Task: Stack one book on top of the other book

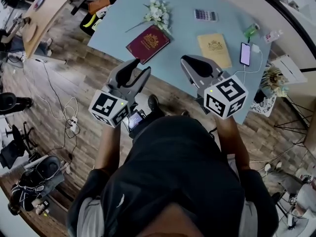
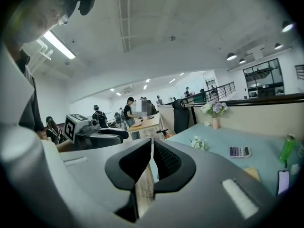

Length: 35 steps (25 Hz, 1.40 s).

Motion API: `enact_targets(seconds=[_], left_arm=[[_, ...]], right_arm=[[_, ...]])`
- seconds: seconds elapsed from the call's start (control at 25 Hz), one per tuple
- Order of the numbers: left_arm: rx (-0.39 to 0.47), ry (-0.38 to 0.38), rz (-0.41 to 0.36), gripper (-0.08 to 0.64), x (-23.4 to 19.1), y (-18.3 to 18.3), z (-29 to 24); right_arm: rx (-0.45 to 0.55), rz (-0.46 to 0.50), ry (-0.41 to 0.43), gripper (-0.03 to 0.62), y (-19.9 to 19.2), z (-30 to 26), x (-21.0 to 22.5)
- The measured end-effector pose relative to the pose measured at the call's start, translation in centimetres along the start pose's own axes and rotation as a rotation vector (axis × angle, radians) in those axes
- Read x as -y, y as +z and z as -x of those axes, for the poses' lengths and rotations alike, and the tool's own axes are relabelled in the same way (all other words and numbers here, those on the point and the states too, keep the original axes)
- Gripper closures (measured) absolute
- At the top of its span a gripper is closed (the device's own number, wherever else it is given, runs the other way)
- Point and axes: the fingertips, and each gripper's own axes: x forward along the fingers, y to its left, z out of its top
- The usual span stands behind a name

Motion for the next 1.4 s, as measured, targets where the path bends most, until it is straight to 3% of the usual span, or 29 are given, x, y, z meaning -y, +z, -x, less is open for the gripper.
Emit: enact_targets(seconds=[0.48,0.76,1.12,1.4], left_arm=[[0.001,-0.121,0.006,0.341,-9.7,0.4,0.0],[0.022,-0.155,0.014,0.341,-14.1,0.4,0.8],[0.038,-0.138,0.039,0.341,-17.5,0.2,0.7],[0.002,-0.094,0.066,0.341,-19.8,-1.7,-0.3]], right_arm=[[-0.005,-0.031,-0.143,0.586,1.0,-7.7,-0.4],[-0.006,-0.02,-0.206,0.585,1.7,-10.8,-1.1],[-0.028,-0.033,-0.225,0.584,1.6,-13.1,-1.2],[-0.051,-0.069,-0.183,0.584,0.0,-15.5,0.2]])
